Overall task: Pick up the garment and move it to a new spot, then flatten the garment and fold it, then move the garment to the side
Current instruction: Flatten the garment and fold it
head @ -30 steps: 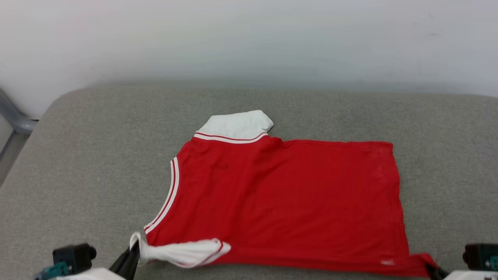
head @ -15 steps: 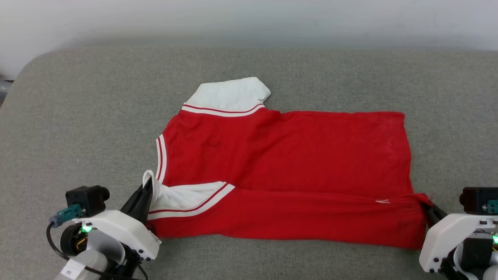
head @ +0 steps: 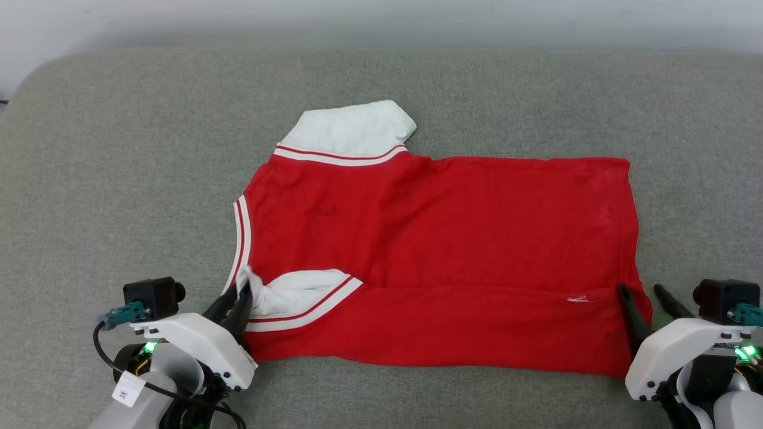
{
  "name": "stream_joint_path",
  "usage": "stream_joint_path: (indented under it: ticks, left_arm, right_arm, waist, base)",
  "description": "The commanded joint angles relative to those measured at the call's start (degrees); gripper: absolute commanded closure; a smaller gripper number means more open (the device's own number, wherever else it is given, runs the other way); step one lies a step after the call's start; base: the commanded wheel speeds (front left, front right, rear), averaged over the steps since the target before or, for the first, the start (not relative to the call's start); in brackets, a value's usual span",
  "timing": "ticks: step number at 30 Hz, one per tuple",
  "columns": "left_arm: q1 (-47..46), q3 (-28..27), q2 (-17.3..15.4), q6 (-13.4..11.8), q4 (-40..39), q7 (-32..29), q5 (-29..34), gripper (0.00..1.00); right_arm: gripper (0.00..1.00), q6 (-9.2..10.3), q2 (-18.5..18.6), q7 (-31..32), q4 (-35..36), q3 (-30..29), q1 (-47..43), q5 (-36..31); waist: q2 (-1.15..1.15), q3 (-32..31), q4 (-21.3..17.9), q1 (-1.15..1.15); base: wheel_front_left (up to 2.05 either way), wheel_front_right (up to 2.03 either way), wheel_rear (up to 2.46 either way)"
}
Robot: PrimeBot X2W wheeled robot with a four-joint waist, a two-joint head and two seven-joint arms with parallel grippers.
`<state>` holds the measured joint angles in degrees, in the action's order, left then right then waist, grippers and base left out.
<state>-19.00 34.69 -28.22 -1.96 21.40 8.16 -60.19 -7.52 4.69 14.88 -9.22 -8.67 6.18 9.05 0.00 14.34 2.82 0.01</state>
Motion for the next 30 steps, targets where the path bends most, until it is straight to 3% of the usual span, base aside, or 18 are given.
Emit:
stream_joint_path:
  ticks: [1,9,20,25,30]
  left_arm:
    - [-0.63,-0.23,-0.11,0.34,0.30,0.57,-0.07,0.00]
    - [1.65,-1.96,-4.00,-1.45,-0.98,-3.09,-2.43,0.00]
    - [6.06,-0.40,-14.48,-5.22,-12.14,-23.68,-9.87,0.00]
    - [6.89,0.65,-16.16,-7.95,-14.65,-29.67,-12.15,0.00]
    - [5.76,0.91,-15.56,-9.10,-13.68,-30.56,-11.92,0.00]
  right_arm:
    - [0.00,0.06,-0.09,-1.96,-0.01,-0.01,0.77,0.74]
    - [0.00,0.06,0.10,-7.87,1.67,-0.29,-1.37,-0.24]
    - [0.00,0.06,-1.08,-6.87,8.79,0.57,-5.17,-1.39]
    - [0.00,0.06,-1.45,-6.53,10.51,1.11,-5.42,-0.77]
    - [0.00,0.06,-1.58,-6.62,10.74,0.96,-4.79,-0.43]
  waist:
    - [0.00,-0.93,0.24,-0.01]
    - [0.00,-5.76,0.02,-0.01]
    - [0.00,-8.67,-1.31,-0.01]
    - [0.00,-7.00,-2.59,-0.01]
    - [0.00,-4.96,-3.57,-0.01]
  base:
    - [0.00,0.00,0.00]
    - [0.00,0.00,0.00]
    - [0.00,0.00,0.00]
    - [0.00,0.00,0.00]
    - [0.00,0.00,0.00]
